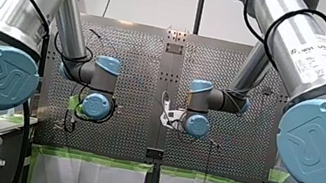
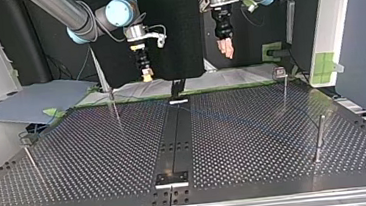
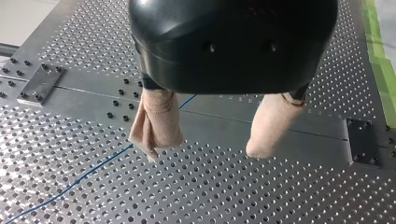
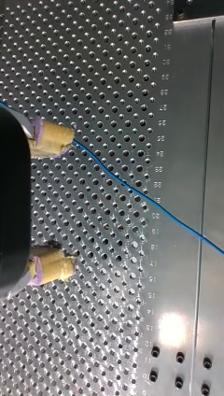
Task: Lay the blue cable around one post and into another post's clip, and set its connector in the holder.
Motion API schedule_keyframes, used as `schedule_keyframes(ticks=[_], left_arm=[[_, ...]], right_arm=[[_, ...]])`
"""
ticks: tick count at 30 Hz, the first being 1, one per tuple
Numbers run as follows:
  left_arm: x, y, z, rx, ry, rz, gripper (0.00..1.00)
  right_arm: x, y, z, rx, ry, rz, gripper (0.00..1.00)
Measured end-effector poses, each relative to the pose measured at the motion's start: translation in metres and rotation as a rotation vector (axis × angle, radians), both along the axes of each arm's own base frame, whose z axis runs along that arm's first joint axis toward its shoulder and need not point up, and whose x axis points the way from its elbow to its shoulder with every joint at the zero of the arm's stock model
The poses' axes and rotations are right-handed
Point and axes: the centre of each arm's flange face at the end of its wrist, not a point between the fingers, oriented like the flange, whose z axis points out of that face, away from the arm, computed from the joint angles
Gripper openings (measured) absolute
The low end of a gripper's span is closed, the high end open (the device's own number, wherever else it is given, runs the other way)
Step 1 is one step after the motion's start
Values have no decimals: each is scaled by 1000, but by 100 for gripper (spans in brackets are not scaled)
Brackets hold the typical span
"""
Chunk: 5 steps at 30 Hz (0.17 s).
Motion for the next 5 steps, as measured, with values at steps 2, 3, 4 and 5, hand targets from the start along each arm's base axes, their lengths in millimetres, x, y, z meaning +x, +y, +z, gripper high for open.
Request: schedule_keyframes(ticks=[2, 3, 4, 5], left_arm=[[0, 0, 0, 0, 0, 0, 100], [0, 0, 0, 0, 0, 0, 100], [0, 0, 0, 0, 0, 0, 100], [0, 0, 0, 0, 0, 0, 100]], right_arm=[[0, 0, 0, 0, 0, 0, 99], [0, 0, 0, 0, 0, 0, 99], [0, 0, 0, 0, 0, 0, 99], [0, 0, 0, 0, 0, 0, 99]])
